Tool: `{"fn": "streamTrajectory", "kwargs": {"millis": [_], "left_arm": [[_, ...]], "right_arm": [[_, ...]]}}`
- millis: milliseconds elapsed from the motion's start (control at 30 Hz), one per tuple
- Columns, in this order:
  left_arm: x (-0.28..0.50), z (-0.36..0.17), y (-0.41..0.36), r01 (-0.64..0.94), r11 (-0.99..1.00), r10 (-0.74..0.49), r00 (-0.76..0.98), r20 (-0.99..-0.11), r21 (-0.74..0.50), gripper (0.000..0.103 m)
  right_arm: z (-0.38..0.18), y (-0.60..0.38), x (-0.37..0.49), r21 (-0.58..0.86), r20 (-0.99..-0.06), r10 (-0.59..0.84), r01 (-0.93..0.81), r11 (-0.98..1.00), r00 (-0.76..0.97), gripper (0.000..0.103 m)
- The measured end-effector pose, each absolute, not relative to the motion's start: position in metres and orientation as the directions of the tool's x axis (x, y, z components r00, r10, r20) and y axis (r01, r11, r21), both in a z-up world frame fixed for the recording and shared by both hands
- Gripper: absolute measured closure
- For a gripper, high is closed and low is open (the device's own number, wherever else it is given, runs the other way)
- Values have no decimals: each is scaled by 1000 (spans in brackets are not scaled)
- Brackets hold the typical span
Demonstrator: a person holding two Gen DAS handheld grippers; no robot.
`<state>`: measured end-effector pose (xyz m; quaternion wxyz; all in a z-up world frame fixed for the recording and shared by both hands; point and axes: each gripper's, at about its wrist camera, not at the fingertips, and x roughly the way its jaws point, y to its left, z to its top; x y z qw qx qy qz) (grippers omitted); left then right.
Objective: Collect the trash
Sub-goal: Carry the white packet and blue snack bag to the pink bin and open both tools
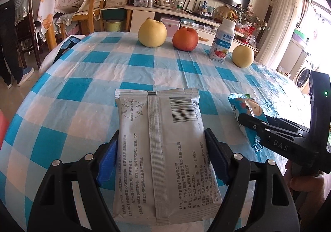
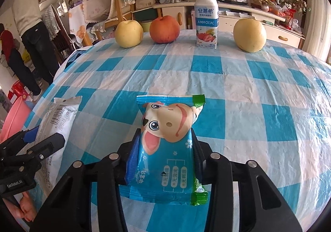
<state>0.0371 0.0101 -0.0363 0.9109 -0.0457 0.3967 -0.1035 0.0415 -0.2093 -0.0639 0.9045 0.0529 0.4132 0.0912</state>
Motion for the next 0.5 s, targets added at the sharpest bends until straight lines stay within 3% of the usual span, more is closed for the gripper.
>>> {"fn": "streamTrajectory", "kwargs": {"millis": [500], "left_arm": [[31,-18,46,74,980,-180,734,-655,-186,25]], "right_arm": [[-52,-192,22,152,-723,211,-146,977,657,60]]}}
